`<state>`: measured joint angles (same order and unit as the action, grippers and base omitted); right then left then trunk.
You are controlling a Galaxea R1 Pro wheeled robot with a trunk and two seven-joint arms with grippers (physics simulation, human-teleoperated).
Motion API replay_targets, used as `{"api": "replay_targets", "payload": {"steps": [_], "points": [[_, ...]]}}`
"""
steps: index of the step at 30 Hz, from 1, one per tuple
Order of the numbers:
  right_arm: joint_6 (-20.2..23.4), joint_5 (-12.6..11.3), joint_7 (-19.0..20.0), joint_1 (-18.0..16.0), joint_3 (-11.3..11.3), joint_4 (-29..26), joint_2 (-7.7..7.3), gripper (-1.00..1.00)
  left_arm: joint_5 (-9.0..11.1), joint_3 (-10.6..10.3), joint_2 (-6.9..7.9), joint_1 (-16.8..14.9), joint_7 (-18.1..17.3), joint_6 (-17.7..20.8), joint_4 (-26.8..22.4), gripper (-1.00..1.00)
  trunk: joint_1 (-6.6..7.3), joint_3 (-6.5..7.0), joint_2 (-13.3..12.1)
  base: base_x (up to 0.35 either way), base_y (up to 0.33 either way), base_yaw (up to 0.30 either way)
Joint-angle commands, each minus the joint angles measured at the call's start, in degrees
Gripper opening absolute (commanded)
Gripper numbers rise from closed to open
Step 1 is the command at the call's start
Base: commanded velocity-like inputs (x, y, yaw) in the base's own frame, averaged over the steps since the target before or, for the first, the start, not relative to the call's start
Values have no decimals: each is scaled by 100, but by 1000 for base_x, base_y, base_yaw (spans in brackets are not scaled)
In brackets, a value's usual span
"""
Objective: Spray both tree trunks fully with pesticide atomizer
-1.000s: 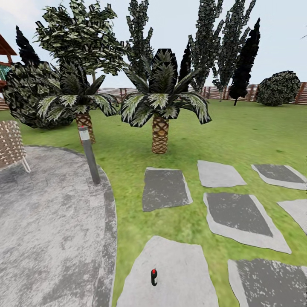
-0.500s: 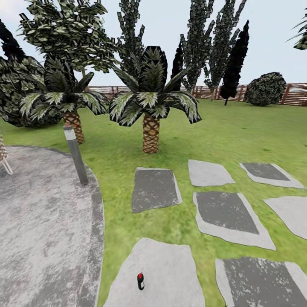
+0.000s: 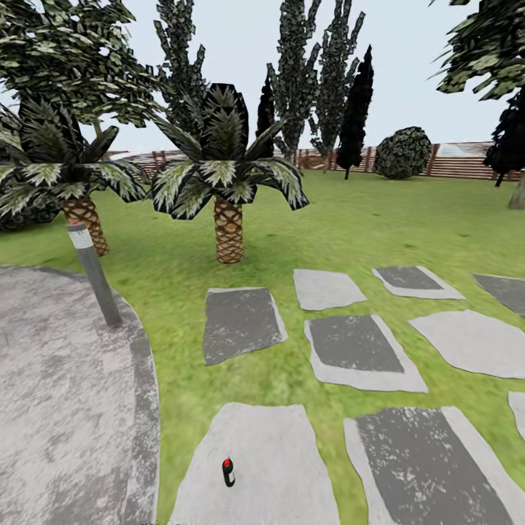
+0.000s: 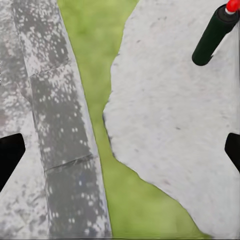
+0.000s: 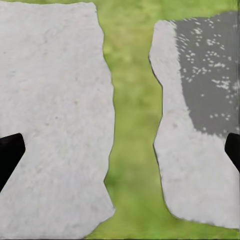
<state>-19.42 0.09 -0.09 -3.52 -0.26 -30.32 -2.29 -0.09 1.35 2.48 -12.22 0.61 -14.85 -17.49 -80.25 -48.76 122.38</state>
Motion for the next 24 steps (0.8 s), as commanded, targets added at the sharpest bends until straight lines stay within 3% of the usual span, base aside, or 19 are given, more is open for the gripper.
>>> {"api": "replay_targets", "payload": {"steps": [1,8,12,15,16,17,19,21,24], "points": [[0,0,0,0,0,0,0,100,0,1,0,0,0,0,0,100,0,0,0,-230,213,-284],[0,0,-6,0,-2,1,0,100,3,6,1,0,-4,-1,-30,100,0,0,0,-83,77,-273],[0,0,-8,0,0,-28,0,100,4,-12,-7,-29,-10,10,-100,100,0,0,0,-4,4,-64],[3,6,-17,-11,0,-419,-8,100,6,-19,-29,-391,-40,22,-203,100,0,0,0,0,0,-5],[9,8,-24,-47,-5,-899,-8,100,-24,-29,-67,-807,-72,75,-206,100,0,0,0,0,0,0],[14,9,-25,-194,-7,-1185,-9,100,-35,-45,-93,-994,-81,91,-184,100,0,0,0,0,0,0],[26,12,-50,-467,-10,-1321,-9,100,-33,-50,-117,-1076,-85,88,-174,100,0,0,0,0,0,0],[49,14,-418,-827,-15,-1349,-14,100,1,-36,-118,-1112,-93,49,-169,100,0,0,0,0,0,0],[58,11,-778,-974,-15,-1340,-26,100,-1,-42,-122,-1110,-95,29,-194,100,0,0,0,0,0,0]]}}
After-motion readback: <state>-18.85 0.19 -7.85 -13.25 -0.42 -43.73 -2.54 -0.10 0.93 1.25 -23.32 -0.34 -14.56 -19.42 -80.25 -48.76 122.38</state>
